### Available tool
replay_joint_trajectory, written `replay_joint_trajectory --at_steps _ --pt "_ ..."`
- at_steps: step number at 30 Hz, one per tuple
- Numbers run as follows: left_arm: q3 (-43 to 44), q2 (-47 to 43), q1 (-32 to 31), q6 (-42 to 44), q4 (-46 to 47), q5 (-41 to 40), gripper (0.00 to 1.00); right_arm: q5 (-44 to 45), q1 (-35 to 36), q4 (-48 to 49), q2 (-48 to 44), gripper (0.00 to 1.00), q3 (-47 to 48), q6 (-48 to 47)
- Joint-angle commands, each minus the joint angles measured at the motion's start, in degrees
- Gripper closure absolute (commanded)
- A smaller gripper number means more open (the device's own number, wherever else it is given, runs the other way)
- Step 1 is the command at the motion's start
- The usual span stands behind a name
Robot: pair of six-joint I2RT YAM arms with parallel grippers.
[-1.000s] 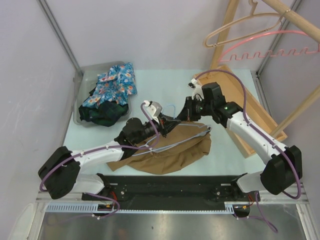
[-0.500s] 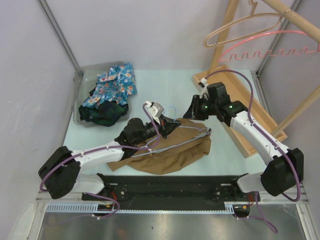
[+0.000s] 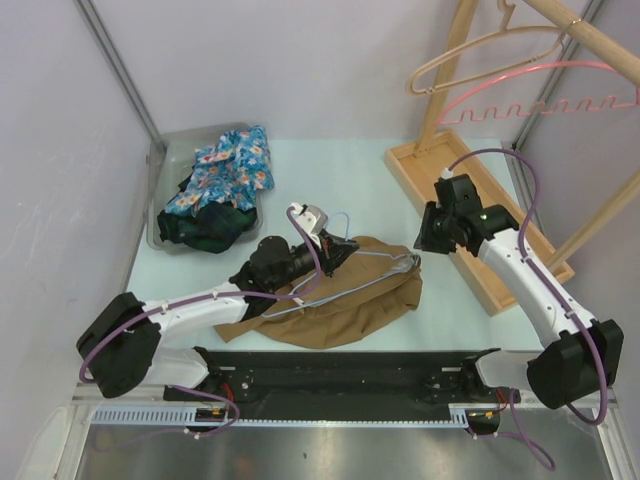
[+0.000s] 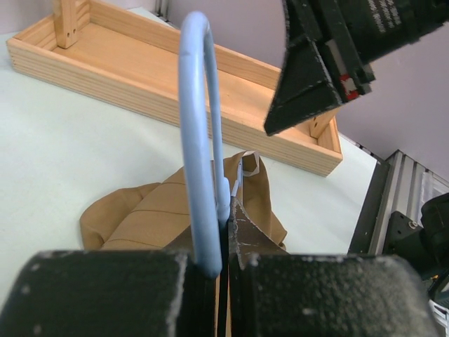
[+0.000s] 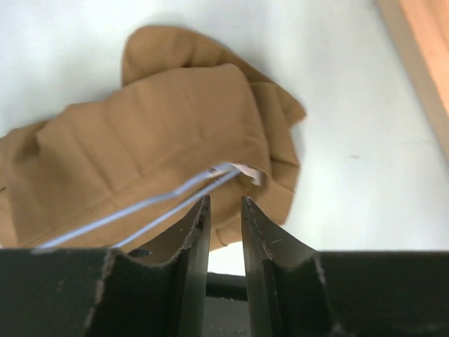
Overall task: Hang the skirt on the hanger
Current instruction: Place skirt on hanger
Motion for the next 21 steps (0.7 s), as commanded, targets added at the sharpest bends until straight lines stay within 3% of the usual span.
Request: replay_joint_trajectory --at_steps 1,12,21 --pt "0.26 -2.28 -0.55 1.01 1.47 -2.29 1.00 4.56 -0.56 -3.24 -2.81 0.72 -1.38 -0.41" --pt "0.70 -2.63 -0.55 0.58 2.27 -0.97 1.00 4.73 0.84 -0.08 -1.67 0.74 -3.14 -2.17" --pt "0.97 -2.63 -0.55 0.31 2.27 -0.18 1.00 9.48 4.53 4.50 2.37 0.69 -3.06 -3.05"
